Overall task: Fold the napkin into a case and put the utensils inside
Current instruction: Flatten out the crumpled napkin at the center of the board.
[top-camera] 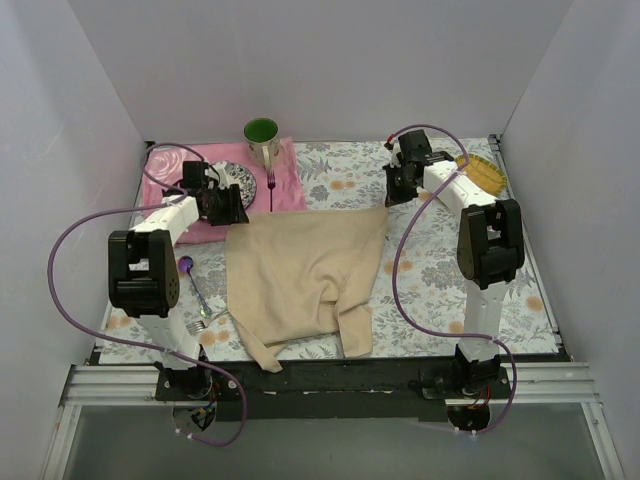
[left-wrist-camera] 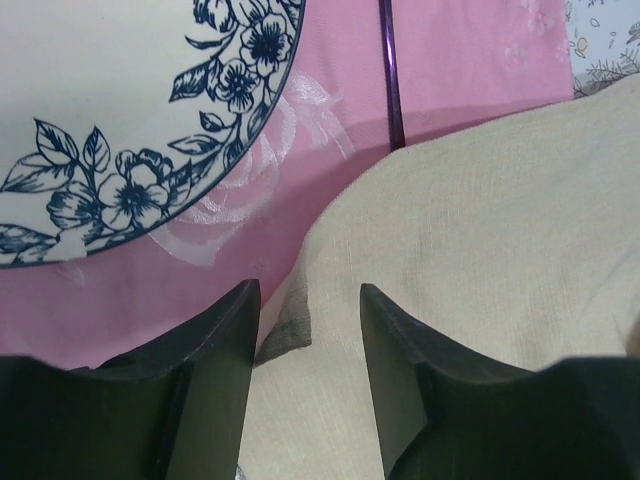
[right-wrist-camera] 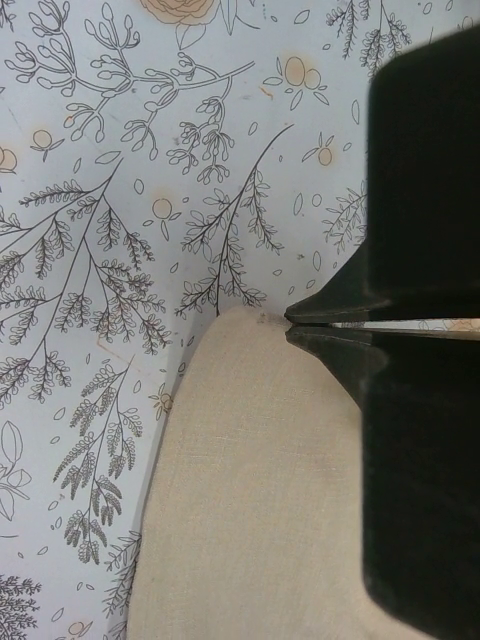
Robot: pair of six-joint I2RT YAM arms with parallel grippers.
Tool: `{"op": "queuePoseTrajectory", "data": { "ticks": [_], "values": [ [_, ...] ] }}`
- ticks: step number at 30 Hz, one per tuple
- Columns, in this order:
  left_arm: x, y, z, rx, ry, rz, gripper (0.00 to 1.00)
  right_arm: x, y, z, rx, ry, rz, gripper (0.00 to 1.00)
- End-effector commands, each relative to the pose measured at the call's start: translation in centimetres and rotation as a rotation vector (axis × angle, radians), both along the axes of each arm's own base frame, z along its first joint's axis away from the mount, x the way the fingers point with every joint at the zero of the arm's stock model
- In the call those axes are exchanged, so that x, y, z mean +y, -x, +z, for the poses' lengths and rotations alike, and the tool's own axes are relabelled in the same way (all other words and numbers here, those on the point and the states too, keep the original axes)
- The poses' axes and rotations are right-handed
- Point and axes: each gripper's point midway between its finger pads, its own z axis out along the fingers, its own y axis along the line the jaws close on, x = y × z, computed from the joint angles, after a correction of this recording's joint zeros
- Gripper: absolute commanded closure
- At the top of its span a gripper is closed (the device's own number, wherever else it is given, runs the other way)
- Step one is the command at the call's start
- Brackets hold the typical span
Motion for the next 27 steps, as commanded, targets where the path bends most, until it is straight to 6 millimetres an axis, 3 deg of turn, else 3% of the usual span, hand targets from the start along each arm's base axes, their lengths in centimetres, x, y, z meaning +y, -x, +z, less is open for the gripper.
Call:
{"op": "queuePoseTrajectory", "data": {
  "ticks": [1,4,7,8,10,19,27],
  "values": [
    [0.3,-2.1,1.3,-0.076,-0.008,-0.035,0.56,0.4,-0.4,3.3,-0.062,-0.032,0.029,0.99],
    [0.4,-2.4,1.0,-0.075,-0.016,-0.039,0.57,0.4,-0.4,3.3,-0.060,-0.036,0.030,0.99],
    [0.6,-2.7,1.0,-0.077,-0.030,-0.036,0.64,0.4,-0.6,3.5,-0.068,-0.036,0.031,0.99],
    [2.1,-2.9,0.8,-0.073,-0.036,-0.002,0.70,0.3,-0.6,3.6,-0.070,-0.033,0.034,0.99],
    [2.7,-3.0,0.8,-0.070,-0.055,0.016,0.73,0.1,-0.6,3.8,-0.077,-0.028,0.039,0.99],
    [3.7,-2.5,0.9,-0.080,-0.078,0.031,0.74,-0.3,-0.5,4.0,-0.081,-0.043,0.048,0.99],
    [2.9,-2.6,-0.3,-0.045,-0.037,0.004,0.71,-0.1,-0.5,4.0,-0.083,-0.061,0.058,0.99]
  ]
}}
